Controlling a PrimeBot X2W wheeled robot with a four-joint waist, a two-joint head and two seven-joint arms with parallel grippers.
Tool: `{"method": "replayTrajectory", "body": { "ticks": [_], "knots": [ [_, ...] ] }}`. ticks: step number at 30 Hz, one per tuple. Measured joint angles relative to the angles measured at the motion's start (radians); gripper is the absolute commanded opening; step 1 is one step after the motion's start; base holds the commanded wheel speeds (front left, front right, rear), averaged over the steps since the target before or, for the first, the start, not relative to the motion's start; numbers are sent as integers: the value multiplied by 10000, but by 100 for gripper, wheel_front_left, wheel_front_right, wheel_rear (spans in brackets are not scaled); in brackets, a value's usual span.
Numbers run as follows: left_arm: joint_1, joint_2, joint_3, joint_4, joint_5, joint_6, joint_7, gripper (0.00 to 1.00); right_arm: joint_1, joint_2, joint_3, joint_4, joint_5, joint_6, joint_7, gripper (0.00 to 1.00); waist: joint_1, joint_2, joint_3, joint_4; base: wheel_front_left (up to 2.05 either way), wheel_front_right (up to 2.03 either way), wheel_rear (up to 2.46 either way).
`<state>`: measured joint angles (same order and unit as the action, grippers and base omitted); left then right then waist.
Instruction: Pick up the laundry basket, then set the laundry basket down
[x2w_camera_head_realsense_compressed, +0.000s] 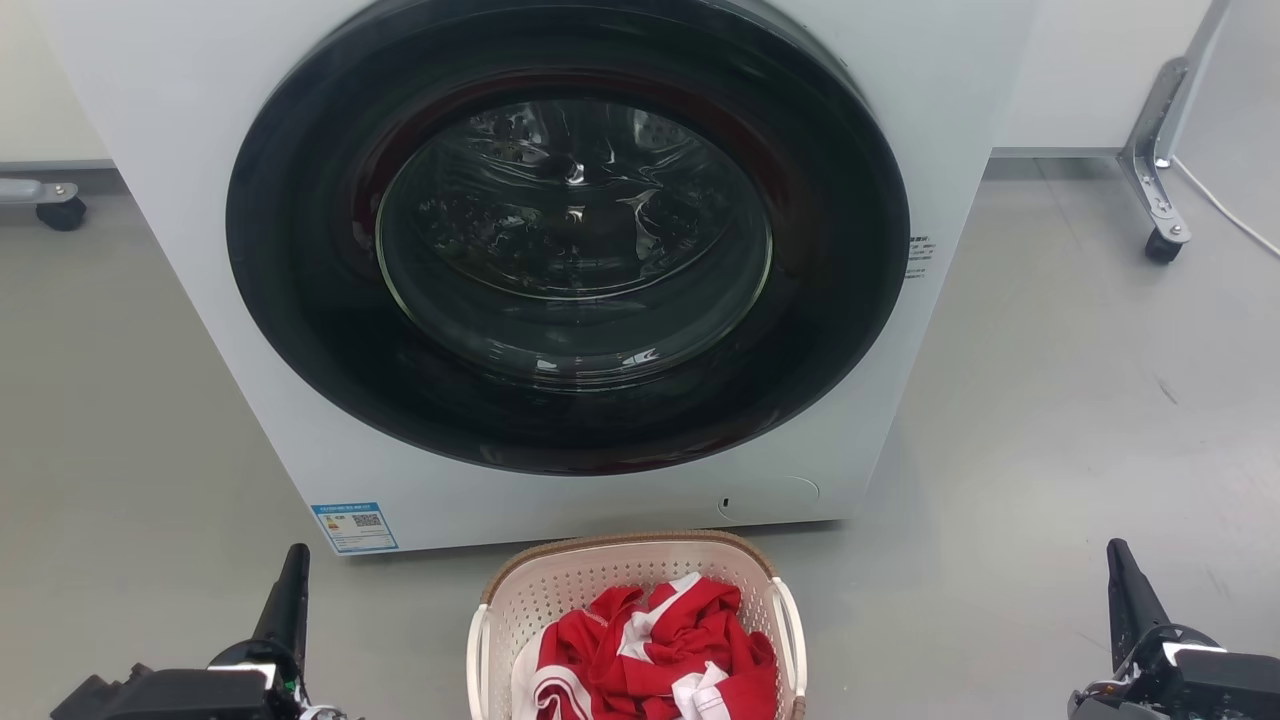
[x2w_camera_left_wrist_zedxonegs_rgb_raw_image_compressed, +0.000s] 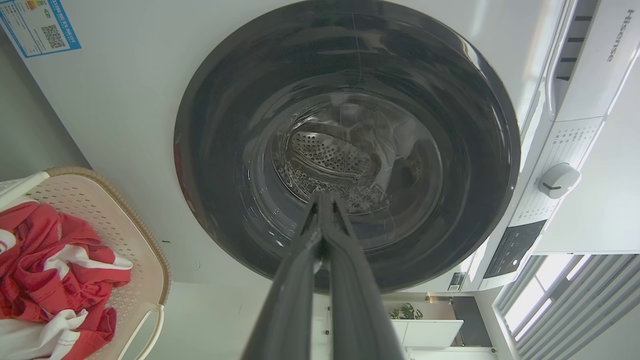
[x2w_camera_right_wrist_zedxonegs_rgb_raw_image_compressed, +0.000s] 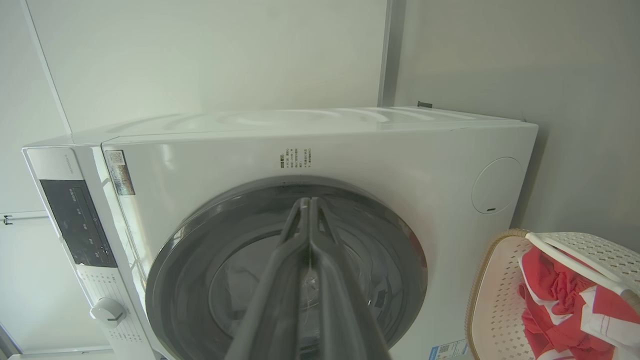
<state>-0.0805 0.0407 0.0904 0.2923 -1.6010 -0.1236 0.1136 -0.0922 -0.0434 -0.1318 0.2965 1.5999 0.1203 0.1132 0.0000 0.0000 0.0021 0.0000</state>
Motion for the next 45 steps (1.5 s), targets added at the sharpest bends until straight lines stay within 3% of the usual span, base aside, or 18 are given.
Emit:
{"method": "replayTrajectory", "body": {
  "ticks": [8,9,26,32,45],
  "knots": [
    [0,0,0,0,0,0,0,0,0,0,0,0,0,0,0,0,0,0,0,0,0,0,0],
    [33,-10,-10,38,0,4,0,100,19,8,15,52,0,-2,0,100,0,0,0,0,0,0,0],
    [577,-128,-399,378,232,23,-376,100,453,174,433,525,-326,-75,-376,100,0,0,3,-2,0,0,0],
    [579,-125,-499,155,740,196,-623,100,452,173,608,324,-1018,-324,-629,100,0,0,-1,-7,0,0,0],
    [583,-75,-1083,-316,3195,690,-1095,100,449,165,1271,-46,-3221,-723,-1076,100,0,0,-3,-6,0,0,0]
  ]
}}
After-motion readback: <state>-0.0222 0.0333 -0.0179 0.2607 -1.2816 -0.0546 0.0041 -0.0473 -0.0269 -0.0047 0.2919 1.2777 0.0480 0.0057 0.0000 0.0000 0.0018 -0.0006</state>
